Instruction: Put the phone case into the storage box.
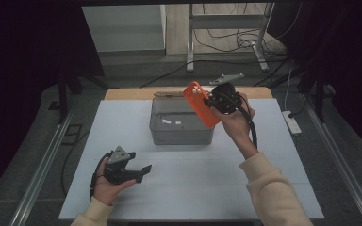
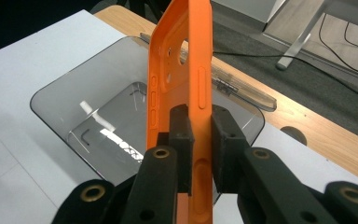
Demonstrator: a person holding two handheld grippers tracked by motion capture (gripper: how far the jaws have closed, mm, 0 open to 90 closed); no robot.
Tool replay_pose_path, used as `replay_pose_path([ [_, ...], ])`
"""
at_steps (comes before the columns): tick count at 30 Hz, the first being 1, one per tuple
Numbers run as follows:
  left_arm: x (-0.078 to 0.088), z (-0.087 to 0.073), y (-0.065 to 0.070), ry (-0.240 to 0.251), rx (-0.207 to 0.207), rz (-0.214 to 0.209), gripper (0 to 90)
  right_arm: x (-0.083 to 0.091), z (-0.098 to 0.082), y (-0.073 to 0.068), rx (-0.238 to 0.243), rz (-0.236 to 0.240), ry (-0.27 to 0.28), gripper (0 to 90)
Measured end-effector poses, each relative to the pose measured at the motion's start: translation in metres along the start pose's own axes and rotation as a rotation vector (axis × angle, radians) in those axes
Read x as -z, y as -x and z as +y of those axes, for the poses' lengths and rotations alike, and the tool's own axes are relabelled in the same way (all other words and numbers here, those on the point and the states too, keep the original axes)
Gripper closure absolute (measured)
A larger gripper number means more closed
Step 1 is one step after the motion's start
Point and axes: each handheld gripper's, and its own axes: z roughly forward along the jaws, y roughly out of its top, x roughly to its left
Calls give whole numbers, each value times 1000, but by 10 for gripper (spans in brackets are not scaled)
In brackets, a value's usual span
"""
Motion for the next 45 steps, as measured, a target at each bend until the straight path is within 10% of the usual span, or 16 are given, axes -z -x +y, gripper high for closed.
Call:
replay_pose_path([
  [45, 1, 0, 0, 1, 0, -4, 161, -24, 9, -1, -18, -72, -56, 804],
])
